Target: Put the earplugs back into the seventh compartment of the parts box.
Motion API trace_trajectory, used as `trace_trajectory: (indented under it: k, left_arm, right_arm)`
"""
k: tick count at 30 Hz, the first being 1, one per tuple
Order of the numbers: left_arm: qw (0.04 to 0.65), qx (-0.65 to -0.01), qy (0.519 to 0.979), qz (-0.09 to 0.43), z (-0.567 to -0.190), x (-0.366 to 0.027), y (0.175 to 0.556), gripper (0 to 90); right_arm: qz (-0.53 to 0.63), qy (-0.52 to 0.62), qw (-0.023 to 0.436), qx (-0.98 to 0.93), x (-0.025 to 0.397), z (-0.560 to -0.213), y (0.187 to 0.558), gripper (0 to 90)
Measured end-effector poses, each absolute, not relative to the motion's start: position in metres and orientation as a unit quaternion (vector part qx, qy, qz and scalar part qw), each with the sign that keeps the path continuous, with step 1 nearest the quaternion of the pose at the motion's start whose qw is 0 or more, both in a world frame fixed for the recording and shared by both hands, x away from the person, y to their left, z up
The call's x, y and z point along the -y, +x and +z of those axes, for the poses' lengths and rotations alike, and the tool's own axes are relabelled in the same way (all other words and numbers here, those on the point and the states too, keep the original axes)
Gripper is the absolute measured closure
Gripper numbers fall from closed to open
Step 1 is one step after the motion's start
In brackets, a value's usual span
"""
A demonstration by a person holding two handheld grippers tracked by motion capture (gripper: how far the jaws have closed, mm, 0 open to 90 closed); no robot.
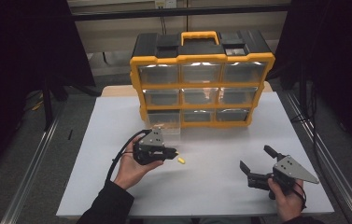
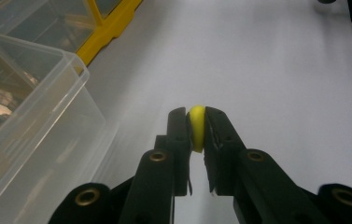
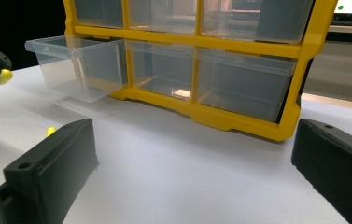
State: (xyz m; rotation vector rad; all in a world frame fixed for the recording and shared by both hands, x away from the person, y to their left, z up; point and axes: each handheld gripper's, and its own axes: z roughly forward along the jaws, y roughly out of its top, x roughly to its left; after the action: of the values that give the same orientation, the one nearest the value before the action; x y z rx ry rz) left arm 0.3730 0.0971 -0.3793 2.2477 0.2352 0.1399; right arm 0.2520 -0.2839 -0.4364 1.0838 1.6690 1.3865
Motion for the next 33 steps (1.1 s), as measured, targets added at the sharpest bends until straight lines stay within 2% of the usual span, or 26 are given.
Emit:
trace_trajectory:
  k: [14,33]
  left_arm:
    - [0.450,-0.102,0.885,0.070,-0.355,-0.114,0.374,81.2]
    - [0.435,-0.102,0.889,0.096,-0.322,-0.125,0.393,81.1]
  right_arm:
    - [0.536,0.417,0.351,-0.644,0.284,-0.436,0.252,0.0]
    - [0.537,0.417,0.351,-0.644,0.284,-0.436,0.253,0.0]
